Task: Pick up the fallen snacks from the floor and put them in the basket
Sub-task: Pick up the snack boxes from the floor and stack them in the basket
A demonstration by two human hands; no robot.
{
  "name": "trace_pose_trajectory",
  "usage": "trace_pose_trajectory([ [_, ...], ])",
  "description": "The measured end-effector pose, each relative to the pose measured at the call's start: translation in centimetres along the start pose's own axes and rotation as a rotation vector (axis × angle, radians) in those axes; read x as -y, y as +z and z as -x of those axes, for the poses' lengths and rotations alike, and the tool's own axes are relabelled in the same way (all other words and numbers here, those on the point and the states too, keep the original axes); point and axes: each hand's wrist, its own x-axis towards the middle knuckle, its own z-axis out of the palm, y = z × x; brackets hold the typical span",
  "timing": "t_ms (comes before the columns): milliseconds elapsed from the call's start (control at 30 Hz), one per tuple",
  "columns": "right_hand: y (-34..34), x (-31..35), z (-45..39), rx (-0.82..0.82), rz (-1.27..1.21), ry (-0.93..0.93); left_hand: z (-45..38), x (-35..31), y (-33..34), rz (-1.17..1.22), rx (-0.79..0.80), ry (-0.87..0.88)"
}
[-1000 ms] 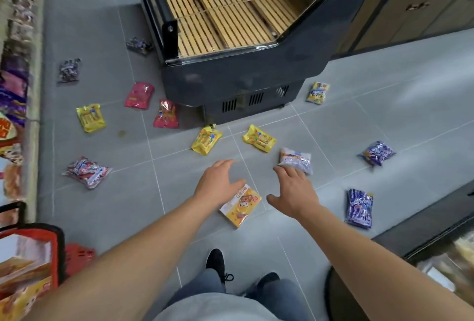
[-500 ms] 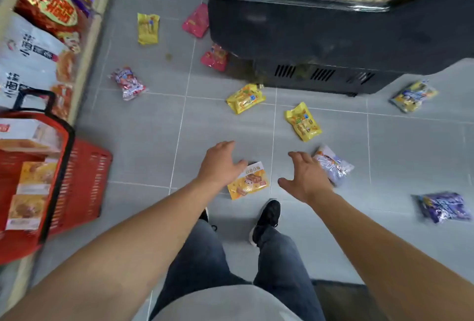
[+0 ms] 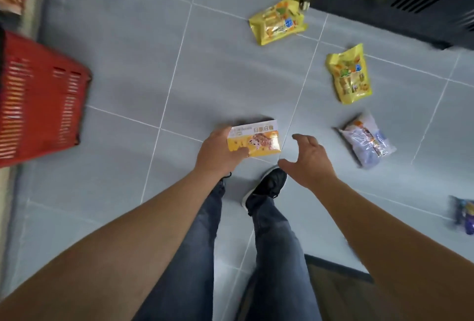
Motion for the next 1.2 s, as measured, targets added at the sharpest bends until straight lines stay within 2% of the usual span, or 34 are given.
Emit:
trace_pose_trajectory([
  [267, 12.1, -4.5, -16.3, 0.061, -0.077, 0.079, -14.9, 9.8, 10.7, 0.077, -0.014, -0.079],
  [500, 21.5, -8.7, -27.6, -0.013, -0.236, 0.196, -25.5, 17.3, 19.1, 0.175, -0.088, -0.169],
  [633, 24.3, -10.2, -32.5, -0.089, -0.341, 0.267, -29.9, 20.6, 22.4, 0.282, -0.044, -0.278],
  [767, 25.6, -11.3, -34.6, -0.065, -0.424, 0.348, -31.5, 22.5, 24.5, 0.467, 0.004, -0.304],
  [933, 24.2, -11.4, -32.4, -0.082, -0.457, 0.439, -30.5, 21.5, 22.8, 0.656, 0.135, -0.278],
  [1033, 21.7, -10.2, -29.4, -0.104, -0.506, 0.479, -28.1, 19.6, 19.0, 0.665, 0.196, -0.212],
  [1200, 14.3, -5.4, -22.1, -0.131, -0.533, 0.487, -21.6, 15.1, 10.6, 0.687, 0.192, -0.115],
])
